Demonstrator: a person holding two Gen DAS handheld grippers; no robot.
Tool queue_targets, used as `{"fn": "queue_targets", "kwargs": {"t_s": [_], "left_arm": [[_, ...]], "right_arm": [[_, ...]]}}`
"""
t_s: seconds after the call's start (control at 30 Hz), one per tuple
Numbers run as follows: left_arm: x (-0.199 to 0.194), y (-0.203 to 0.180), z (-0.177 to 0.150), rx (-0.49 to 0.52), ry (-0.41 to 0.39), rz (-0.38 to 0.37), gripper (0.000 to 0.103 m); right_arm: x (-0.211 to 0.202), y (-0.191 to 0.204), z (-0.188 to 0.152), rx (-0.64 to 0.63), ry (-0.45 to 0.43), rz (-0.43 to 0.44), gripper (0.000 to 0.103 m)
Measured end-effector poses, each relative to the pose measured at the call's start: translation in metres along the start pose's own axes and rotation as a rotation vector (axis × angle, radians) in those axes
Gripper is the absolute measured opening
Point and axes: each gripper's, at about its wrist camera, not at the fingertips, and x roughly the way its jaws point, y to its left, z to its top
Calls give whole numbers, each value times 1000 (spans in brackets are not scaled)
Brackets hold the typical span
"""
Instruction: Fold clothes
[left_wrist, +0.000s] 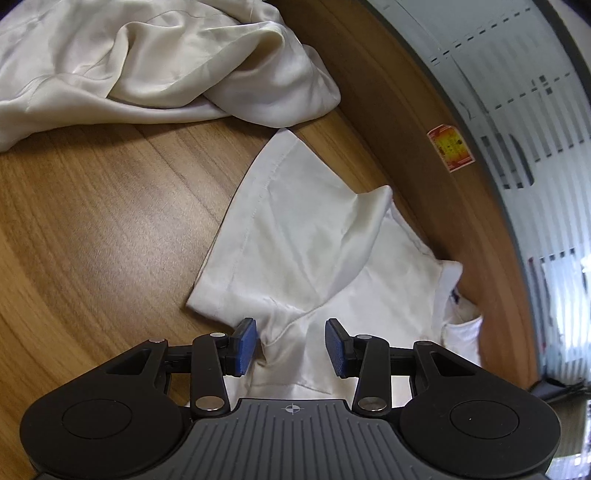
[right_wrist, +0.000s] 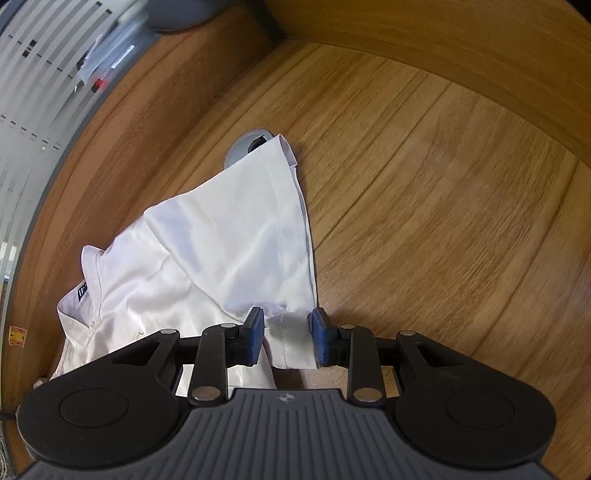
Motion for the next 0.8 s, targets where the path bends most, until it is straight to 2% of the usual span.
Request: {"fn": "queue_targets", "kwargs": {"t_s": [0.03,0.07,0.1,0.13,0.3,0.37,0.4,0.53,0.7,0.8], "left_arm": [[2,-1,1,5,-1,8,42],[3,-1,2,7,-7,12,37],[3,-1,2,15,-14,15,21],[4,-2,3,23,-21,18,15],[1,-5,7,38,-38,21,11],[-1,-5,9,47,-56,21,4],[-2,-7,11,53,-65,27,4],[-7,-11,17,79,-98,47,3],[-10,-13,23,107,-121,63,2],[-10,-12,24,105,-113,66,2]], "right_arm": [[1,-1,1,14,4,5,32],[3,-2,2,28,8,11,32],[4,-3,3,47,11,20,32],[5,-6,4,74,11,36,32],[7,-21,7,221,25,97,32],[7,-26,7,255,23,118,20],[7,-26,7,255,24,128,4],[1,-21,11,200,14,151,3],[-17,-14,18,76,-34,100,3],[-25,-11,12,0,-29,75,3]]}}
